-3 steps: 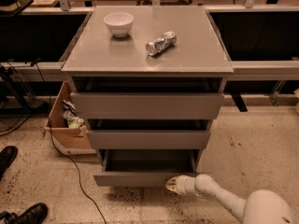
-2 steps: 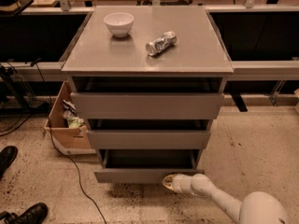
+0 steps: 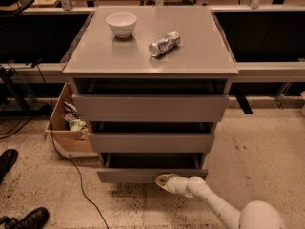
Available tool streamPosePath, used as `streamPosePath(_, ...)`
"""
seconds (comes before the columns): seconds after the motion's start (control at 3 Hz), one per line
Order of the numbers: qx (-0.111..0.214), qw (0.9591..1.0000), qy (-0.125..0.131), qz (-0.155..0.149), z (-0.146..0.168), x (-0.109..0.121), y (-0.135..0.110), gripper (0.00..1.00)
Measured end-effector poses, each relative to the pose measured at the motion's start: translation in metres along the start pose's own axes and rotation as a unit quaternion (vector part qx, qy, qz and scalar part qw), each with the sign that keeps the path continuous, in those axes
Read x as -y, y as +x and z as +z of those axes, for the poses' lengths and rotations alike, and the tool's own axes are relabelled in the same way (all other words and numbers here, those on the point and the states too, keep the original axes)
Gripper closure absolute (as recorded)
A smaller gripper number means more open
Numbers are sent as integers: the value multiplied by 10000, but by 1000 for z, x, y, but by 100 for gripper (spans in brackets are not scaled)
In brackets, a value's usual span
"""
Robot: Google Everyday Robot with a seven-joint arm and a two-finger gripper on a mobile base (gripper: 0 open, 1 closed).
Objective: Close bottom drawer
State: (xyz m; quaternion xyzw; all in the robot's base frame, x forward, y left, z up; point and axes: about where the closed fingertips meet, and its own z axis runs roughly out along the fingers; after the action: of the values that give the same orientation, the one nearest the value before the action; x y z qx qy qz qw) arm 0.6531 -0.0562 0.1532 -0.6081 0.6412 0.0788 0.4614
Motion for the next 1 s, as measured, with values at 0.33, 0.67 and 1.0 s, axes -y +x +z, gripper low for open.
streamPosePath(0.33, 351, 9993, 161, -7, 18, 6, -28, 100)
streamPosePath(0.67, 597, 9977, 323, -87, 37, 16, -52, 100)
streamPosePath(1.0, 704, 9960, 530, -140, 56, 19, -72, 100)
